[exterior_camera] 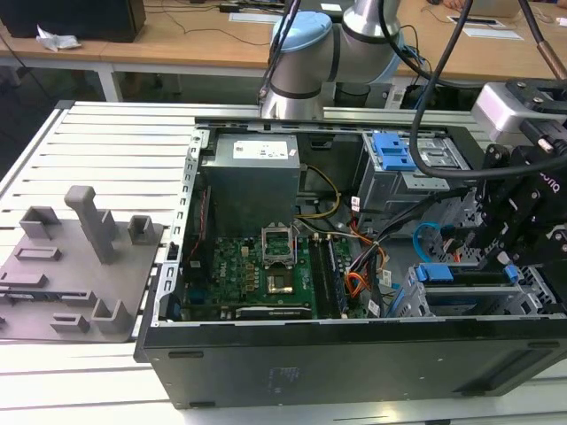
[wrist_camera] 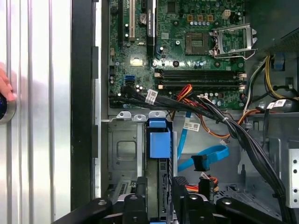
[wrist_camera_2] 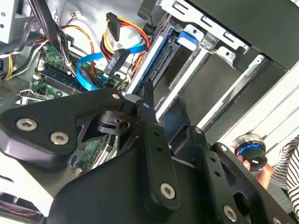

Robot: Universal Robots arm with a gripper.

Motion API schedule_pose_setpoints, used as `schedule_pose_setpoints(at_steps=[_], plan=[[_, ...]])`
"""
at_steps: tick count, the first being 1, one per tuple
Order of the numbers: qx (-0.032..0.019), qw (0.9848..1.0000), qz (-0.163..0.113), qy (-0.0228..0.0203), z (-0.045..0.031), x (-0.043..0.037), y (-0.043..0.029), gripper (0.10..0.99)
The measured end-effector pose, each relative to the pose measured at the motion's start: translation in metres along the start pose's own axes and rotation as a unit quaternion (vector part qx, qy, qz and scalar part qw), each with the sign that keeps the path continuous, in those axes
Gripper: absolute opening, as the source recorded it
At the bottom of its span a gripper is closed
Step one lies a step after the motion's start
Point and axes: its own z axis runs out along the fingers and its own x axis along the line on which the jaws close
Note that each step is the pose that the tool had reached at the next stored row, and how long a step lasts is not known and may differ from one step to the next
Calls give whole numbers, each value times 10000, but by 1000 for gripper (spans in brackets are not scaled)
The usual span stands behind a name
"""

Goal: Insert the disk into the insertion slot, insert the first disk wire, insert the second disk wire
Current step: 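Insert the first disk wire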

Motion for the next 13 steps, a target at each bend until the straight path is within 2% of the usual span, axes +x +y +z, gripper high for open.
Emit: schedule_pose_setpoints(at_steps=[4,6,7,8,9,11,13], plan=[[0,10000,0,11,-3,-183,-5,361],[-2,10000,1,24,-1,-420,-45,361],[-5,10000,1,41,14,-457,-68,361],[-4,9999,12,103,37,-457,-69,361],[-4,9999,34,129,43,-458,-69,361],[-4,9998,92,173,67,-458,-71,361],[-4,9998,105,173,104,-458,-72,361]])
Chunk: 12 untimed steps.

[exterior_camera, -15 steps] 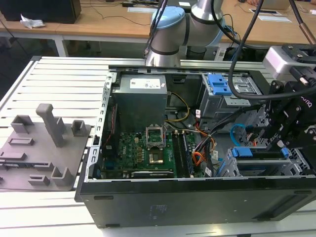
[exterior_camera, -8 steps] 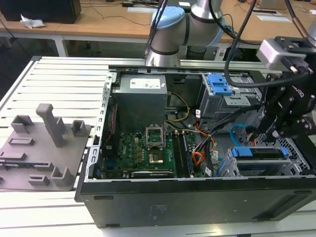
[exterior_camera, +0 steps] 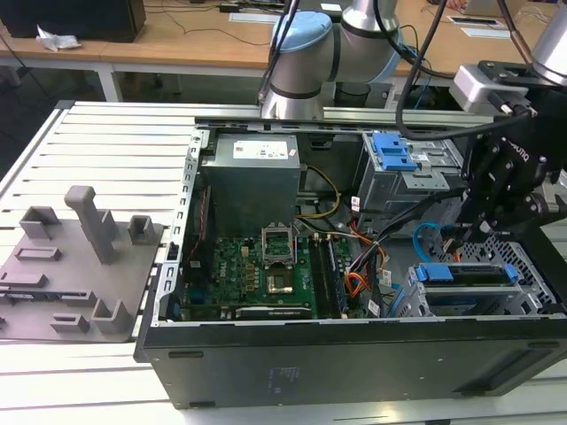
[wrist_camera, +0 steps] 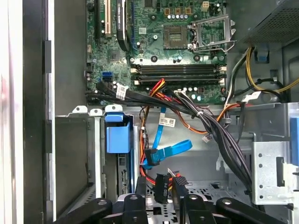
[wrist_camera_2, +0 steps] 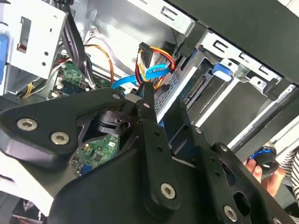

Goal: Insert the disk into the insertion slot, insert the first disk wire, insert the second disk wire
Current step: 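Insert the first disk wire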

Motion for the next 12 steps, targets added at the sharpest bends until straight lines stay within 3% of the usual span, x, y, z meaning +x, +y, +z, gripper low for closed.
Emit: schedule_pose_setpoints(at_steps=[9,12], plan=[[0,10000,1,1,30,-1,-1,349],[0,10000,1,1,30,-1,-1,173]])
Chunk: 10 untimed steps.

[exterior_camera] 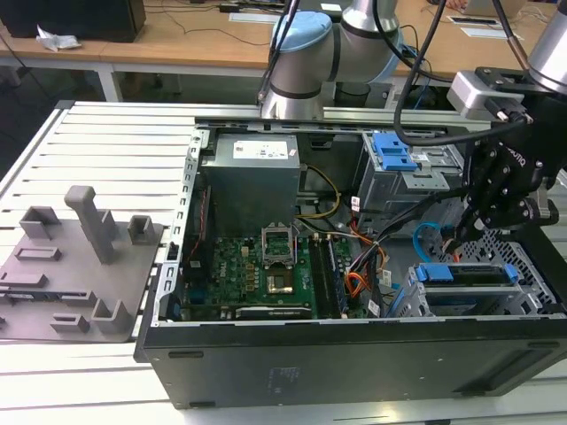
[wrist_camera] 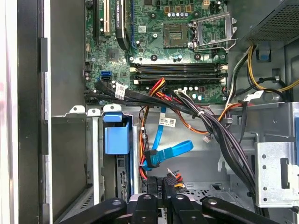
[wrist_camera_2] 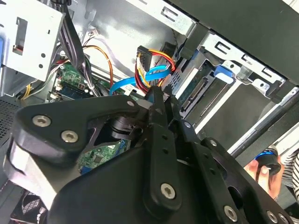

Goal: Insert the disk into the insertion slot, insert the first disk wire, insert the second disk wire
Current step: 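Insert the first disk wire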

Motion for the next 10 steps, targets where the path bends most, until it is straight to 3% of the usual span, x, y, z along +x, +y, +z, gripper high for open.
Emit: schedule_pose_setpoints(at_steps=[6,8,10], plan=[[0,10000,-1,0,2,38,-2,173],[0,10000,0,0,5,110,-5,173],[0,10000,0,0,13,261,-11,173]])
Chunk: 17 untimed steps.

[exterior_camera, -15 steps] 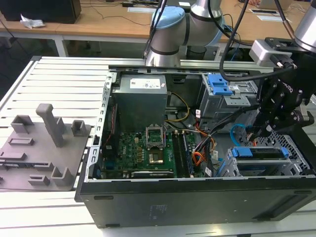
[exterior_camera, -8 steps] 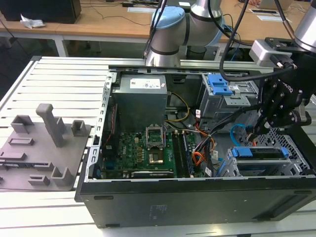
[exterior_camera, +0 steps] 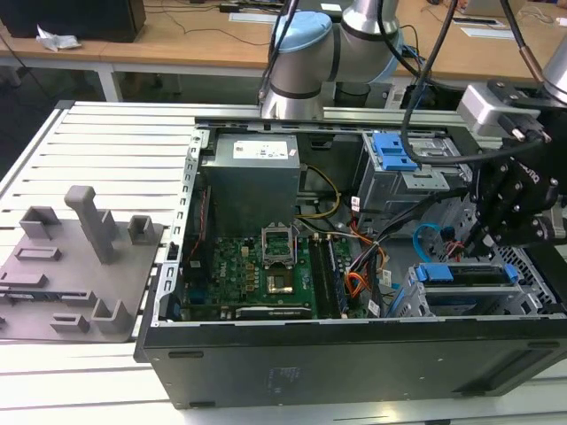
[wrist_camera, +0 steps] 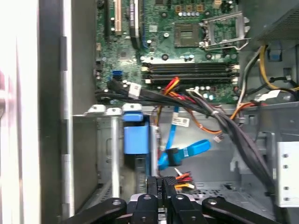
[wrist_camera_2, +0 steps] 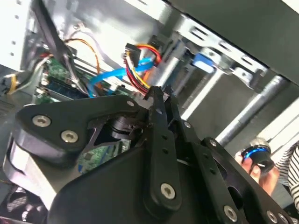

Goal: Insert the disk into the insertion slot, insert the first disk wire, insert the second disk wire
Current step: 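Insert the first disk wire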

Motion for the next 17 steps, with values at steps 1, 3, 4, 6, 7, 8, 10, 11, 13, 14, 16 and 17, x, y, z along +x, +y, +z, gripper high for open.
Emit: schedule_pose_setpoints(at_steps=[1,3,4,6,7,8,10,11,13,14,16,17], plan=[[0,10000,0,0,7,38,-6,173],[-1,10000,0,-2,28,57,-27,173],[-1,10000,0,-3,38,58,-40,173],[-2,10000,0,-2,53,58,-66,173],[-2,10000,0,-4,62,57,-85,173],[-2,10000,0,-5,66,56,-95,173],[-2,10000,0,-6,74,55,-111,173],[-2,10000,0,-6,78,55,-120,173],[-2,10000,0,-7,85,55,-131,173],[-2,10000,0,-8,91,54,-137,173],[-3,10000,0,-8,104,54,-146,173],[-2,10000,0,-9,111,54,-150,173]])
